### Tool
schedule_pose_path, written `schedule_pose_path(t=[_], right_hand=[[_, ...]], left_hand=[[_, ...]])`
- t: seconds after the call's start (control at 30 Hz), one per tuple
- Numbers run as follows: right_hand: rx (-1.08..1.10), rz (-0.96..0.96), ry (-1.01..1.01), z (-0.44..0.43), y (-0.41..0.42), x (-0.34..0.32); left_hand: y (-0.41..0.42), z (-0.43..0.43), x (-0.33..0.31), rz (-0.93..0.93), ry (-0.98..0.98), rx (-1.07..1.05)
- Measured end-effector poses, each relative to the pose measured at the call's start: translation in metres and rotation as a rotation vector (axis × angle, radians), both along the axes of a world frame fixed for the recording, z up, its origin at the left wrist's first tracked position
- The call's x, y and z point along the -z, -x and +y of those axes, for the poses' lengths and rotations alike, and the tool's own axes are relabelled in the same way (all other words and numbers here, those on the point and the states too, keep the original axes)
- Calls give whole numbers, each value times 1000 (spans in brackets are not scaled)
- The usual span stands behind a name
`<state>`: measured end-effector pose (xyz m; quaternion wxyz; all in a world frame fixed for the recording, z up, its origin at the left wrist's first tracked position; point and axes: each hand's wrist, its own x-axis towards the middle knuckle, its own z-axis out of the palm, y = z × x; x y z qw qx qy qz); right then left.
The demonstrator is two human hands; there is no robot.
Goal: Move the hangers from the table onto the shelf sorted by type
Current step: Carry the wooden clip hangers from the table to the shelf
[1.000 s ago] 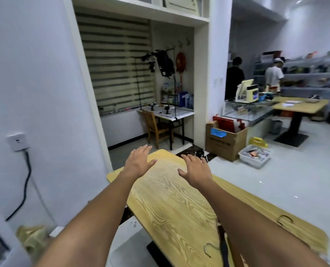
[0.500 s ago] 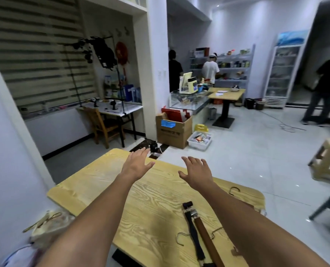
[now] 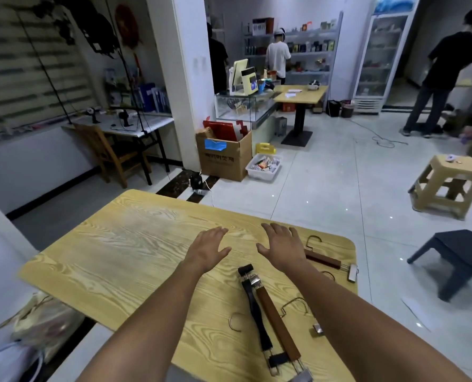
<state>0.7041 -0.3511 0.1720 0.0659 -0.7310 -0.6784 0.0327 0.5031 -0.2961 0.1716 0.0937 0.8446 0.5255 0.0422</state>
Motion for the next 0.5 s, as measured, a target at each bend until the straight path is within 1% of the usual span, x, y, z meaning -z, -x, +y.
schedule_pose_path(t=[0.2,0.33,0.5], right_hand=[[17,18,73,14,-21,40],[26,30,112,16,-33,67],[28,34,196,12,-40,100]], left_hand=[[-30,-2,64,11,173,-31],[-48,-12,100,1,254,-61],[-63,-25,139,48,339,-83]])
